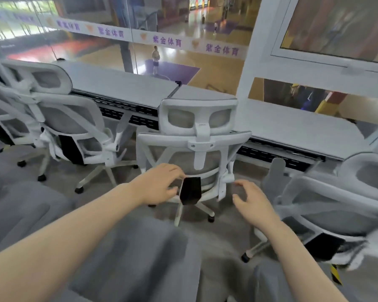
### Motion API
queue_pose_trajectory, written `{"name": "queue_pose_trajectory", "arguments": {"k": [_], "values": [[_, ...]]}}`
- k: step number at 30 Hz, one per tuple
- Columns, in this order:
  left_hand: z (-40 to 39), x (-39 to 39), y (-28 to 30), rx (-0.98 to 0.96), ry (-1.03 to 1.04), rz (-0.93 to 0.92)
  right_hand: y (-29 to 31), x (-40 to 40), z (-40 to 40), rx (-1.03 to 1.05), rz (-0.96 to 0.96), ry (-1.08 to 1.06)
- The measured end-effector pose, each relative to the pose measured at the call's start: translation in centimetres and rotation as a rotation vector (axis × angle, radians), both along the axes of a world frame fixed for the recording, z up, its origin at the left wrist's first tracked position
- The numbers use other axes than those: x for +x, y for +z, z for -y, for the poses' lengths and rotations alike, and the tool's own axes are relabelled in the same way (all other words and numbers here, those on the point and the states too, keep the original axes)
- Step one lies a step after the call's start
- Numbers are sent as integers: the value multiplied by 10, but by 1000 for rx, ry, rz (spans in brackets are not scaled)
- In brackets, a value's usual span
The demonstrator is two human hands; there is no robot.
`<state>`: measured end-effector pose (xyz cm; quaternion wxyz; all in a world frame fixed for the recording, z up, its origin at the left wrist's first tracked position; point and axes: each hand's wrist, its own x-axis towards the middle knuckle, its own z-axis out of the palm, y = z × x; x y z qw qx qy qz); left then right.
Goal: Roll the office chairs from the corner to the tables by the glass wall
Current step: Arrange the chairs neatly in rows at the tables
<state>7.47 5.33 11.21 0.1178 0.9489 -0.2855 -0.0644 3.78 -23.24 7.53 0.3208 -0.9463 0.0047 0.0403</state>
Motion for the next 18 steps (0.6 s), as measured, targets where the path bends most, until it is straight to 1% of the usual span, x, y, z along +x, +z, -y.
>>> {"name": "queue_pose_trajectory", "arguments": {"k": [4, 7, 9, 11, 13, 14, 18], "values": [[4, 57, -21, 17, 184, -28, -1, 104, 18, -8, 12, 54], [11, 92, -33, 34, 350, 15, 0, 178, 27, -72, 55, 27], [15, 111, -41, 27, 438, 48, -4, 222, 30, -183, 100, 25], [20, 129, -48, 26, 487, 69, -13, 254, 30, -350, 52, 58], [26, 146, -54, 55, 507, 76, -28, 266, 26, -422, 14, 82], [30, 152, -58, 80, 510, 78, -38, 265, 24, -439, 32, 63], [48, 159, -79, 215, 546, 131, -68, 243, 19, -433, 215, -23]]}}
